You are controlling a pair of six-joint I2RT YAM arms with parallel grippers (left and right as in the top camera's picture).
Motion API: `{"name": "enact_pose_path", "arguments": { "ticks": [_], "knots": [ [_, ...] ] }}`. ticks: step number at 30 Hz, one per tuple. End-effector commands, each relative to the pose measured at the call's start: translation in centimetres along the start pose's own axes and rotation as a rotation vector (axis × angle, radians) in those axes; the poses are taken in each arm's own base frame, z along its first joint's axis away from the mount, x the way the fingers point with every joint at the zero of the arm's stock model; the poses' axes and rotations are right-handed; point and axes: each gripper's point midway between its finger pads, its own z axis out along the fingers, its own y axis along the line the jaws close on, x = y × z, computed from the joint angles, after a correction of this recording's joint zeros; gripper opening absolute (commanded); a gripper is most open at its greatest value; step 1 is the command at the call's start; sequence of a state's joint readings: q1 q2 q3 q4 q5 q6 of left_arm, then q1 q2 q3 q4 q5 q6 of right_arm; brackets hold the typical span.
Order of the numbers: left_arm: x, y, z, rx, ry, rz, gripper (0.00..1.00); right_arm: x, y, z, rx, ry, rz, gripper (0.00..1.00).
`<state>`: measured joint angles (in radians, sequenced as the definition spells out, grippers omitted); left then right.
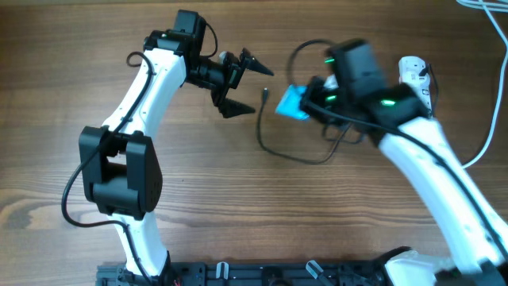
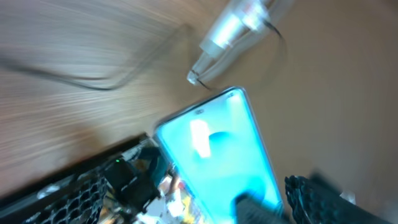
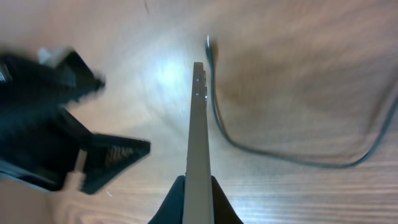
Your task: Plug charger to phone and switch on socket
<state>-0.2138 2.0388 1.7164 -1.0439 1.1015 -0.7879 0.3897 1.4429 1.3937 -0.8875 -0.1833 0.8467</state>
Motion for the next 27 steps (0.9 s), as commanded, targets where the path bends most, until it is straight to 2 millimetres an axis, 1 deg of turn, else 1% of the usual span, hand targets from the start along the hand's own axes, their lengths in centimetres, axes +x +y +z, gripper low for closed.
{"name": "enact_pose_path", "arguments": {
  "ticks": [1, 2, 3, 4, 6, 7, 8, 10, 13, 14, 15, 17, 19, 20, 21, 22, 24, 25, 27],
  "knots": [
    [4.4, -5.0, -2.3, 0.189, 0.080, 0.390, 0.99, -3.5, 2.1, -9.3, -0.203, -0.246, -0.011, 0.04],
    [5.0, -5.7, -2.9, 0.185, 0.045, 0.442, 0.99, -4.2, 2.3, -11.4, -0.229, -0.319, 0.006, 0.04],
    [5.4, -6.2, -3.4, 0.176, 0.010, 0.476, 1.00, -4.5, 1.9, -12.7, -0.226, -0.368, 0.049, 0.04],
    [6.0, -6.7, -4.0, 0.163, -0.031, 0.506, 1.00, -4.7, 1.3, -13.5, -0.212, -0.407, 0.088, 0.04],
    [6.9, -7.2, -4.9, 0.146, -0.085, 0.522, 1.00, -5.0, 0.7, -14.0, -0.204, -0.449, 0.119, 0.04],
    [7.9, -7.6, -5.4, 0.150, -0.095, 0.530, 1.00, -5.1, 0.8, -13.6, -0.228, -0.459, 0.135, 0.04],
    [8.7, -7.9, -5.6, 0.154, -0.093, 0.527, 1.00, -5.2, 0.7, -12.9, -0.262, -0.465, 0.170, 0.04],
    [9.3, -8.0, -5.6, 0.156, -0.087, 0.491, 1.00, -5.5, 1.0, -11.0, -0.371, -0.505, 0.196, 0.04],
    [9.2, -7.9, -5.6, 0.155, -0.086, 0.487, 1.00, -5.4, 1.9, -9.5, -0.569, -0.537, 0.221, 0.04],
    [9.2, -8.0, -5.6, 0.155, -0.087, 0.488, 1.00, -5.4, 2.0, -8.9, -0.644, -0.552, 0.238, 0.04],
    [9.2, -8.0, -5.6, 0.155, -0.088, 0.488, 1.00, -5.5, 1.9, -8.4, -0.675, -0.557, 0.258, 0.04],
    [8.6, -7.7, -5.6, 0.134, -0.120, 0.484, 1.00, -5.5, 2.3, -7.4, -0.749, -0.562, 0.251, 0.04],
    [7.2, -7.1, -5.4, 0.079, -0.189, 0.450, 1.00, -4.7, 4.0, -5.9, -0.816, -0.485, 0.248, 0.04],
    [6.8, -6.9, -5.1, 0.058, -0.211, 0.421, 1.00, -4.3, 4.8, -5.0, -0.832, -0.470, 0.240, 0.04],
    [6.4, -6.9, -4.6, 0.046, -0.227, 0.401, 1.00, -4.1, 5.3, -4.2, -0.836, -0.462, 0.248, 0.04],
    [6.3, -7.2, -4.2, 0.051, -0.229, 0.406, 1.00, -3.8, 5.6, -2.9, -0.836, -0.440, 0.292, 0.04],
    [6.1, -7.9, -3.5, 0.068, -0.233, 0.407, 0.96, -3.1, 6.2, -1.4, -0.847, -0.394, 0.353, 0.04],
    [5.5, -8.3, -3.5, 0.076, -0.255, 0.411, 0.93, -2.7, 6.4, -0.5, -0.850, -0.353, 0.408, 0.04],
    [4.3, -9.0, -3.9, 0.075, -0.326, 0.438, 0.87, -2.5, 6.2, 0.5, -0.848, -0.305, 0.508, 0.04]
  ]
}}
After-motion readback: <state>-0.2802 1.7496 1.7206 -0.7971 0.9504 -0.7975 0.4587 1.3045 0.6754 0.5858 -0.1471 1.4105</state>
